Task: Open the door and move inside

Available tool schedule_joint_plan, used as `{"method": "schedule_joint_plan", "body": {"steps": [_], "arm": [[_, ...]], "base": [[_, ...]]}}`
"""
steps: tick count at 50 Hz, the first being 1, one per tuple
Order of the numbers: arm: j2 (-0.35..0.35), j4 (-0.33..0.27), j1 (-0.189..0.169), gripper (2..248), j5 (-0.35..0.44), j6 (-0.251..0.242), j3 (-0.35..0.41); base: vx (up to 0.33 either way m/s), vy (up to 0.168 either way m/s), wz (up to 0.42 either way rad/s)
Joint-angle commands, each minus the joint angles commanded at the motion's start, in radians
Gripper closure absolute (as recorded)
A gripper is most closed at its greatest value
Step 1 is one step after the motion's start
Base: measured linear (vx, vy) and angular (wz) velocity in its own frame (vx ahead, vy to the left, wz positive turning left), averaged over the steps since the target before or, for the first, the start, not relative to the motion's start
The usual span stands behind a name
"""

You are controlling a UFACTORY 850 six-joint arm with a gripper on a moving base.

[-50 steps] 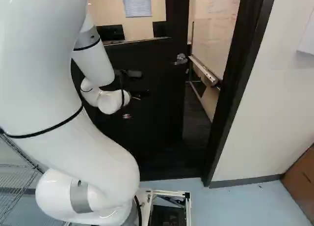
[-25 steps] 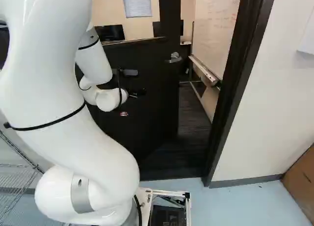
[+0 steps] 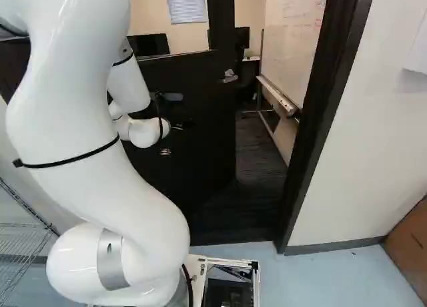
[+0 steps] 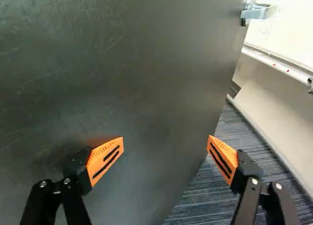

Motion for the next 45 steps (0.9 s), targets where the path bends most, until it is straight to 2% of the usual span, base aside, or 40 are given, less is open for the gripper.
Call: {"method": "schedule_joint_plan", "body": {"steps": [45], "arm": [[-0.107,0.0,0.049,3,0.0,0.0,-0.123]], "base": [[0.0,0.0,0.0]]}}
